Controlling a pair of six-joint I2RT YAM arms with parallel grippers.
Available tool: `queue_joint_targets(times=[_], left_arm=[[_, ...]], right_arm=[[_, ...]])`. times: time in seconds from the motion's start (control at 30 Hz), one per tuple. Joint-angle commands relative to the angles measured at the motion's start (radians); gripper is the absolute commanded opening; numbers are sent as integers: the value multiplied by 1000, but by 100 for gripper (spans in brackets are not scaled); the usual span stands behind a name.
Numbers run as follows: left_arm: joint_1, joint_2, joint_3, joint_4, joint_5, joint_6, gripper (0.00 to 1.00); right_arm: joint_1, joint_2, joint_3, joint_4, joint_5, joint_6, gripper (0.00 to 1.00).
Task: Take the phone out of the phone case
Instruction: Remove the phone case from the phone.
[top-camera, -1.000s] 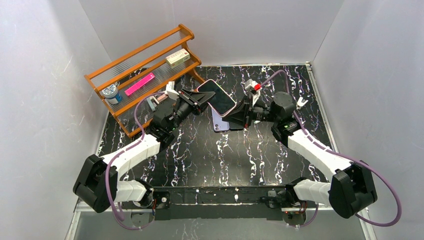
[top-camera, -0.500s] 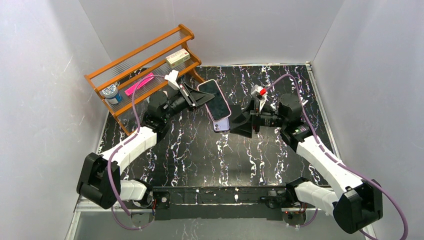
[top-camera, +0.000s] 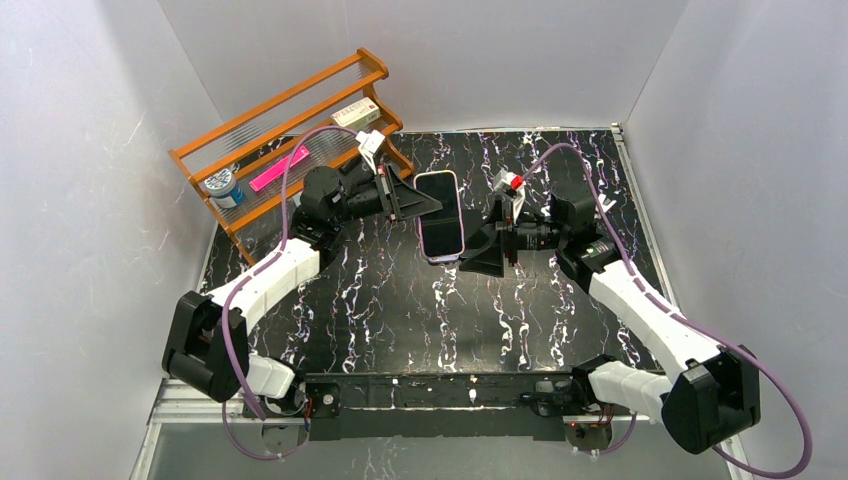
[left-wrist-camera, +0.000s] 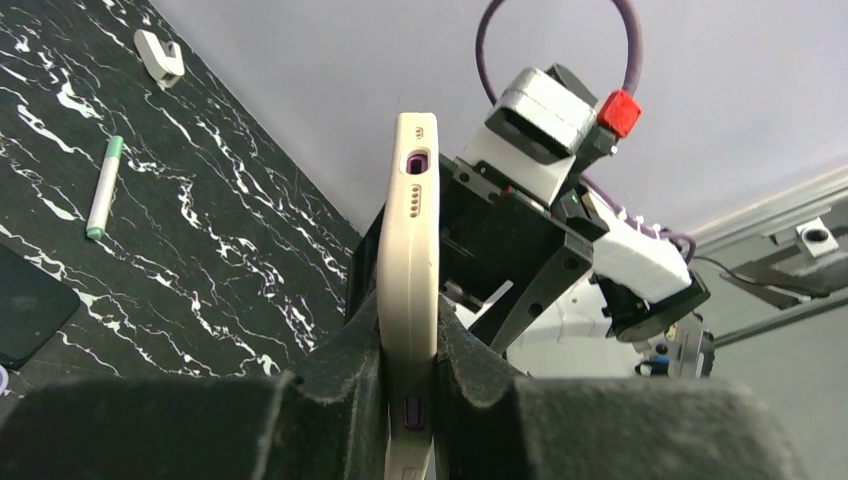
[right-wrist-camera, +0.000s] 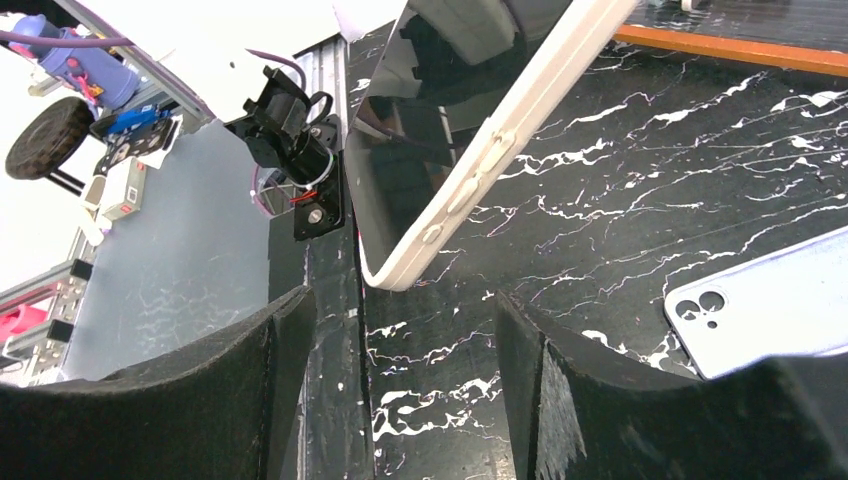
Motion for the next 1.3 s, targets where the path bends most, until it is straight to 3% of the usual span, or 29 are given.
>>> queue_joint_targets(times=[0.0,0.27,0.5,1.0,1.27], left_arm=[[0,-5,61,50,83,28,0],[0,11,93,50,123,27,0],[0,14,108,51,144,6,0],[0,13,99,48,157,22,0],[-7,19,123,46,180,-2,0]], right_arm=[[0,27,66,39,-65,-16,72],[3,97,112,43,-133,-26,63],[8,127,151,-11,-164,-81,44],[13,131,181,-24,-173,-94,50],[33,133,191,-46,-154,-148,30]])
